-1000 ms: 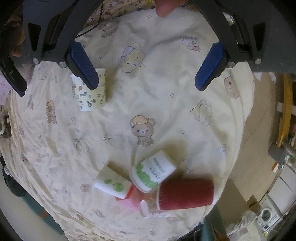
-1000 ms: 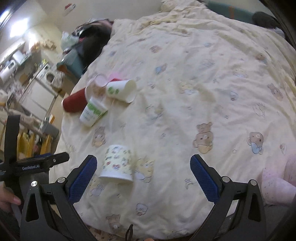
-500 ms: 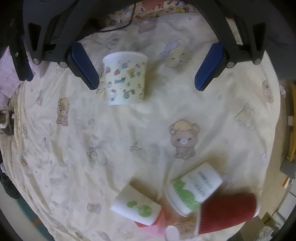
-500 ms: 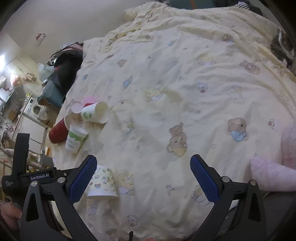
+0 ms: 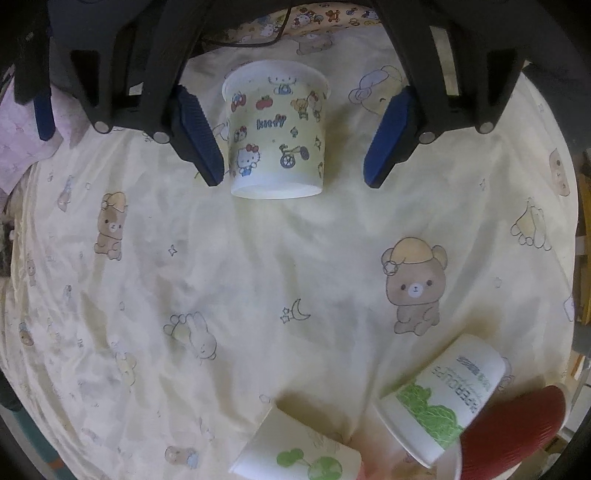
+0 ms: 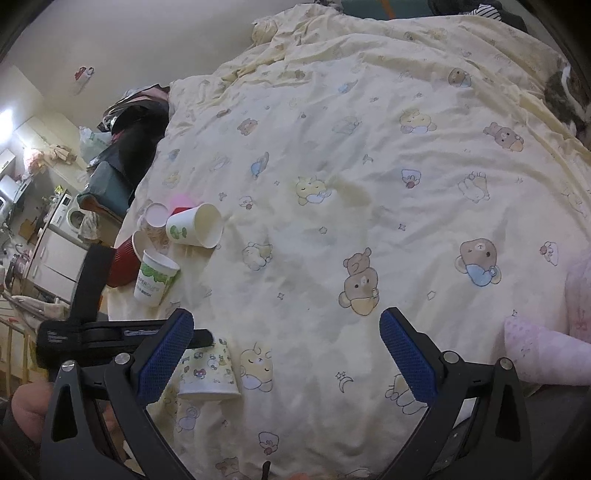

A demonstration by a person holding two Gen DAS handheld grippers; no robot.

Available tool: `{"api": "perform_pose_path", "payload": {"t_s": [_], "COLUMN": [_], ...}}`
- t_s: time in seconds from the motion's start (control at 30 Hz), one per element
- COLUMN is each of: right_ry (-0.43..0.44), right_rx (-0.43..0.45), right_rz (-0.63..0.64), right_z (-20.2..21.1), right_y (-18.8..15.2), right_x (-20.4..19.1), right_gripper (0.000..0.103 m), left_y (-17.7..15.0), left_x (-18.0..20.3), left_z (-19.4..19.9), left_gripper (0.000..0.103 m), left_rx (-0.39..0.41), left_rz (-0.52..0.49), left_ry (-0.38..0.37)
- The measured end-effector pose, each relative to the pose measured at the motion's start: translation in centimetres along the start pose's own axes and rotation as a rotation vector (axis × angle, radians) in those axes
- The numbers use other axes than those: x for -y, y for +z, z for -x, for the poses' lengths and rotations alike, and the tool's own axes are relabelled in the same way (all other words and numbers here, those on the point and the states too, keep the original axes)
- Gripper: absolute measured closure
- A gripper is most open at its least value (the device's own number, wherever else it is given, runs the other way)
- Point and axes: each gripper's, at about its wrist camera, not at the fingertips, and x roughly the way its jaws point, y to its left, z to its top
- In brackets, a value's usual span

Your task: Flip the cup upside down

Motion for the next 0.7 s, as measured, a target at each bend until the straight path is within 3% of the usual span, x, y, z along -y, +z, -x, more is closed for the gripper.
{"api": "perform_pose_path", "payload": {"t_s": [0.07, 0.17, 0.57, 0.7], "right_ry": [0.008, 0.013, 0.029, 0.121], "right_rx": [-0.005, -0.009, -0.049, -0.103], "right_rz": [-0.01, -0.009, 0.004, 0.056], "right_z": [-0.1, -0.1, -0.9, -1.6], "right_y": [0.0, 0.0, -0.4, -1.0], "right_x": [0.1, 0.0, -0.4, -2.0], "right_gripper": [0.0, 0.0, 0.0, 0.0], "left_y": [0.3, 0.6, 0.1, -0.5], "left_x": [0.1, 0.0, -3.8, -5.1], "left_z": [-0.5, -1.1, 4.1, 5.5], "left_gripper": [0.03, 0.052, 0.052, 0.052], "left_rx": [-0.006, -0.026, 0.086, 0.144], "left_rz": [0.002, 0.002, -0.051, -0.075], "left_ry": [0.0, -0.03, -0.11, -0.137]}}
